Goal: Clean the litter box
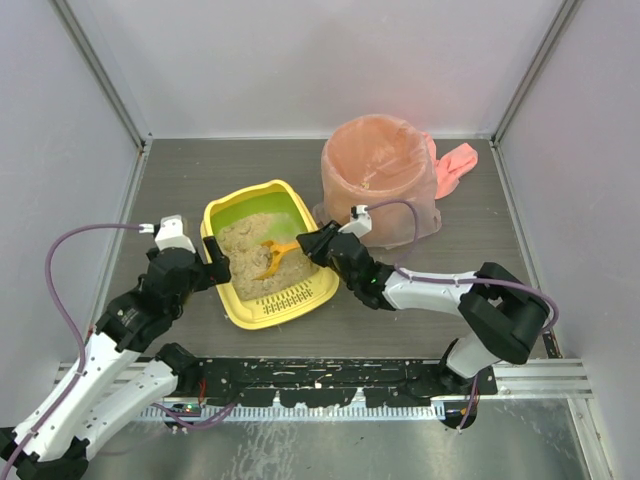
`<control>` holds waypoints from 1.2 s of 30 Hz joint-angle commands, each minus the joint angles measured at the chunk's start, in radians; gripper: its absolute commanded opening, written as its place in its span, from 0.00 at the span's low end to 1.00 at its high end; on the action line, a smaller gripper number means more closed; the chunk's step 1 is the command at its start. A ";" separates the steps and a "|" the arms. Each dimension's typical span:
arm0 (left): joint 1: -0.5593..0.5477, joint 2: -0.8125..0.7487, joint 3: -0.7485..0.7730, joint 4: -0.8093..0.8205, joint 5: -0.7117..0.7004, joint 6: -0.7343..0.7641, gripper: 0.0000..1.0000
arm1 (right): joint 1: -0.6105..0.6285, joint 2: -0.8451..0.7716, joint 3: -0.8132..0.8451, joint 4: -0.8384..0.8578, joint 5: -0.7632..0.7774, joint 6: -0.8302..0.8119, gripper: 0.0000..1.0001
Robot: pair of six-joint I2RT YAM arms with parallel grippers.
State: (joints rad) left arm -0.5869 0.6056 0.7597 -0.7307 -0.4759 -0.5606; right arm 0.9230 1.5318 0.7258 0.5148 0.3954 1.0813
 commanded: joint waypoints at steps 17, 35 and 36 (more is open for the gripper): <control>0.004 -0.066 0.062 -0.044 -0.046 0.008 0.97 | -0.201 -0.203 -0.225 0.348 -0.168 0.199 0.01; 0.004 -0.092 0.076 -0.023 -0.048 0.008 0.98 | -0.305 -0.127 -0.422 0.809 -0.303 0.404 0.00; 0.004 -0.090 0.078 -0.026 -0.046 0.008 0.98 | -0.304 -0.131 -0.410 0.783 -0.312 0.404 0.00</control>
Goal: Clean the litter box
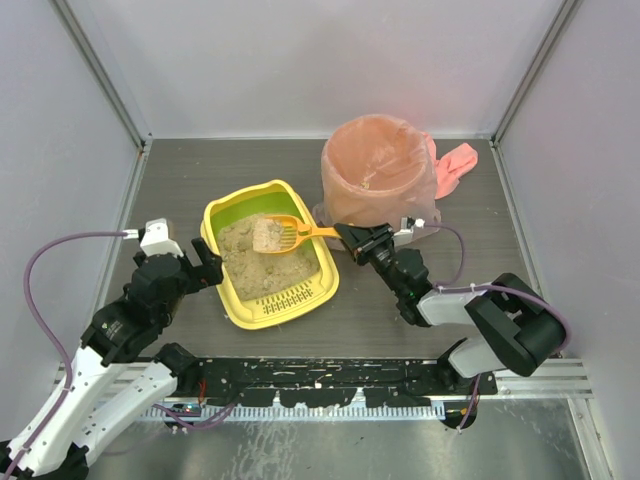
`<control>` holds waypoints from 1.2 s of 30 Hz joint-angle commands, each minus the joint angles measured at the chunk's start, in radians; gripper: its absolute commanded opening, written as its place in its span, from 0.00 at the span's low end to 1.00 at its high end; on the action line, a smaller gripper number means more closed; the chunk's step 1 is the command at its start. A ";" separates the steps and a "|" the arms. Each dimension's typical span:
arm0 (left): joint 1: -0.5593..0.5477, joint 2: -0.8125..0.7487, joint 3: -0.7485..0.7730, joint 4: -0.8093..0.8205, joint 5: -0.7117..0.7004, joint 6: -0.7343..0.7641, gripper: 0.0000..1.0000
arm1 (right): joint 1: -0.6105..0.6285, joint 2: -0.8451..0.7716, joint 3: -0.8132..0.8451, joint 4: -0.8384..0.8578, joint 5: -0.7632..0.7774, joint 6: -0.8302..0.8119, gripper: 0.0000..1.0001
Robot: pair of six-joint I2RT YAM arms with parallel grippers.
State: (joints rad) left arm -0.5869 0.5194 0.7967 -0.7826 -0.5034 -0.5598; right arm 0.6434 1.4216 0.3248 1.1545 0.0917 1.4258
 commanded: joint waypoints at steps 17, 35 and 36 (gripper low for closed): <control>0.004 -0.013 0.052 0.032 -0.032 0.006 0.98 | -0.018 0.097 0.074 0.209 -0.109 0.082 0.01; 0.004 -0.001 0.031 0.069 -0.042 0.007 0.99 | -0.005 0.086 0.117 0.159 -0.122 0.033 0.00; 0.004 0.005 0.039 0.067 -0.035 0.006 0.99 | -0.031 0.081 0.086 0.164 -0.105 0.051 0.00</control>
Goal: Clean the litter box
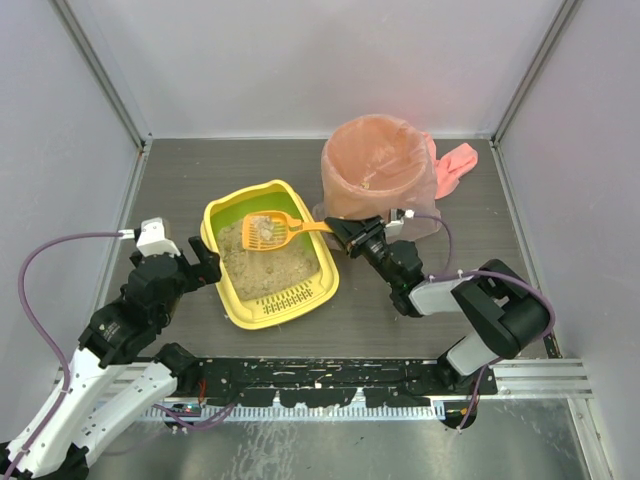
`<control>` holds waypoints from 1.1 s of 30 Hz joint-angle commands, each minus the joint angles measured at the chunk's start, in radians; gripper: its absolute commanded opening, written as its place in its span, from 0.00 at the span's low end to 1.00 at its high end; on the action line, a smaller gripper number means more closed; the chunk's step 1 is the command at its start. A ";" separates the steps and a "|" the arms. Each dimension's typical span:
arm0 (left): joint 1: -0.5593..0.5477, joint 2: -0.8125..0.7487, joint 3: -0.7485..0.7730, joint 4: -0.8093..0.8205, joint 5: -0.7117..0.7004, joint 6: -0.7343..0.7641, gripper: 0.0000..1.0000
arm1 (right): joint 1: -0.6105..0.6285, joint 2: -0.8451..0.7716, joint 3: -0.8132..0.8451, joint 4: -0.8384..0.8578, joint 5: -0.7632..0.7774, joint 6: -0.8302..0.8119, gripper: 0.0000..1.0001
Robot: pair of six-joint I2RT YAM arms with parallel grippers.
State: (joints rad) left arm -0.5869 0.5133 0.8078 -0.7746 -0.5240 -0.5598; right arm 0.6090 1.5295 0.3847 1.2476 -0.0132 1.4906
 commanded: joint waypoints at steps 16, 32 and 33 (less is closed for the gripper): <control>0.004 0.016 0.015 0.071 -0.008 0.008 1.00 | 0.017 -0.014 0.037 0.054 0.000 -0.023 0.01; 0.004 -0.008 -0.014 0.070 -0.018 0.006 1.00 | 0.051 -0.041 0.073 -0.008 -0.019 -0.081 0.01; 0.004 -0.003 -0.003 0.057 -0.013 0.006 1.00 | 0.024 -0.050 0.039 -0.004 0.000 -0.062 0.01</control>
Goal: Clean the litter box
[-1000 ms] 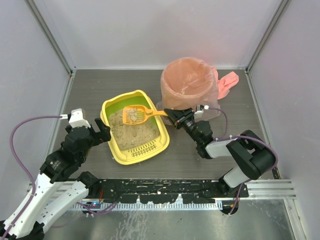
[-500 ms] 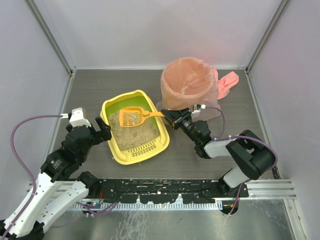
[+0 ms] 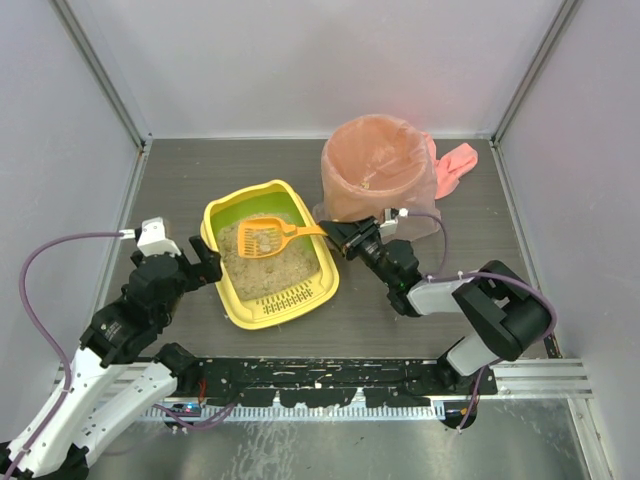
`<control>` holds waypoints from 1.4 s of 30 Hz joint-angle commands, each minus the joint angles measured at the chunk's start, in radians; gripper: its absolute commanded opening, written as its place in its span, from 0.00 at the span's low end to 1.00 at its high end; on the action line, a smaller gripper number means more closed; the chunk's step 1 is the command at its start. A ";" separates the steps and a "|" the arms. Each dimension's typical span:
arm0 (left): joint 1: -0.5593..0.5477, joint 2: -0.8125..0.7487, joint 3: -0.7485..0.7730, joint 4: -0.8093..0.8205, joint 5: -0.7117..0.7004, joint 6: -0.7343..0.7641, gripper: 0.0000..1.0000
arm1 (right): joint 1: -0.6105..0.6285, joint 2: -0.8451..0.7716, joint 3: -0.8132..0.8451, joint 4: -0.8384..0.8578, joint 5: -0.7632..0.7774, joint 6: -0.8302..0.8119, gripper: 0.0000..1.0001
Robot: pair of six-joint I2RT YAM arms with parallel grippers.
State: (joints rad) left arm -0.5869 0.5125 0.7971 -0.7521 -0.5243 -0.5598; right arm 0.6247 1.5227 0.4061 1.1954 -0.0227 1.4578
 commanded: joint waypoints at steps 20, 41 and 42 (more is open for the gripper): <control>0.004 -0.001 0.008 0.020 -0.011 -0.015 0.99 | -0.029 -0.088 -0.014 0.006 0.012 0.005 0.01; 0.004 -0.017 -0.025 0.050 -0.019 -0.020 0.99 | 0.017 -0.154 0.065 -0.134 -0.037 -0.081 0.01; 0.004 -0.015 -0.026 0.056 -0.015 -0.020 0.99 | 0.025 -0.156 0.072 -0.132 -0.039 -0.094 0.01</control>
State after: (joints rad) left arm -0.5869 0.5018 0.7753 -0.7532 -0.5274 -0.5682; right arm 0.5877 1.4067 0.4011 1.0576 -0.0380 1.4181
